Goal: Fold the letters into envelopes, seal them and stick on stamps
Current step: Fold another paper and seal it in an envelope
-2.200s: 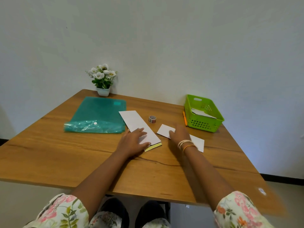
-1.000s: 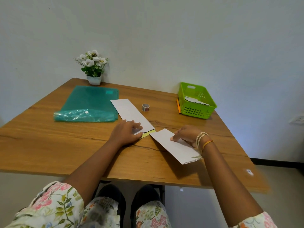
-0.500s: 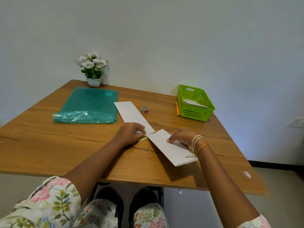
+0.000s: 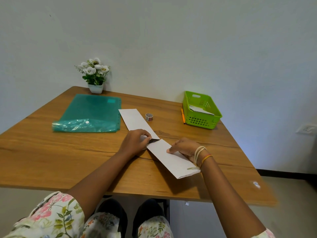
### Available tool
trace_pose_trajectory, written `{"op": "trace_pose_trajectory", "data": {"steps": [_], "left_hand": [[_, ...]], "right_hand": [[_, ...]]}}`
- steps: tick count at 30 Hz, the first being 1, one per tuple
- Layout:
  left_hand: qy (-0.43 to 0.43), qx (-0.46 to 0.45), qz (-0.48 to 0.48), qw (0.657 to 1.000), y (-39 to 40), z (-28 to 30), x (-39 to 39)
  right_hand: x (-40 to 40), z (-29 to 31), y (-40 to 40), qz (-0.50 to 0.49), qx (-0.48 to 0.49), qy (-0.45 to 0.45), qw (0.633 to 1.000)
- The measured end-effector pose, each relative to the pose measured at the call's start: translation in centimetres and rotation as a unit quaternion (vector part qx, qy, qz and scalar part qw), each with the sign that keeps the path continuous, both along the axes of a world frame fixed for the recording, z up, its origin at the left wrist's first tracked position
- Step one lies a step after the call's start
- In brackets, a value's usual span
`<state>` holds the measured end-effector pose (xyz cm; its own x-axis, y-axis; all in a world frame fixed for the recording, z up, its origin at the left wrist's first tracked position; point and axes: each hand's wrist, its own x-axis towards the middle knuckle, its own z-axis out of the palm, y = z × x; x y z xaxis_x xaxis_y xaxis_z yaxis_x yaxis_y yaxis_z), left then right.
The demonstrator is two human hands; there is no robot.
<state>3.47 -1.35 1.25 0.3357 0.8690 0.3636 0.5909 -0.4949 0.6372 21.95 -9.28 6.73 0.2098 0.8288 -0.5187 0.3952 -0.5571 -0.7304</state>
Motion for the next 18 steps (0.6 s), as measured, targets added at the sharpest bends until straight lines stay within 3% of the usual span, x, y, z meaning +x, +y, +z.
{"op": "trace_pose_trajectory", "data": {"steps": [7, 13, 18], "left_hand": [[-0.005, 0.003, -0.007, 1.000, 0.1, -0.1, -0.2], [0.007, 0.008, -0.047, 0.999, -0.2, -0.1, -0.2], [0.007, 0.011, -0.027, 1.000, -0.1, -0.1, -0.3]], "right_hand": [[-1.2, -0.5, 0.6, 0.010, -0.023, 0.052, 0.998], [-1.9, -1.4, 2.4, -0.020, -0.001, -0.040, 0.999], [-2.9, -2.3, 2.8, -0.046, 0.046, -0.065, 0.996]]}}
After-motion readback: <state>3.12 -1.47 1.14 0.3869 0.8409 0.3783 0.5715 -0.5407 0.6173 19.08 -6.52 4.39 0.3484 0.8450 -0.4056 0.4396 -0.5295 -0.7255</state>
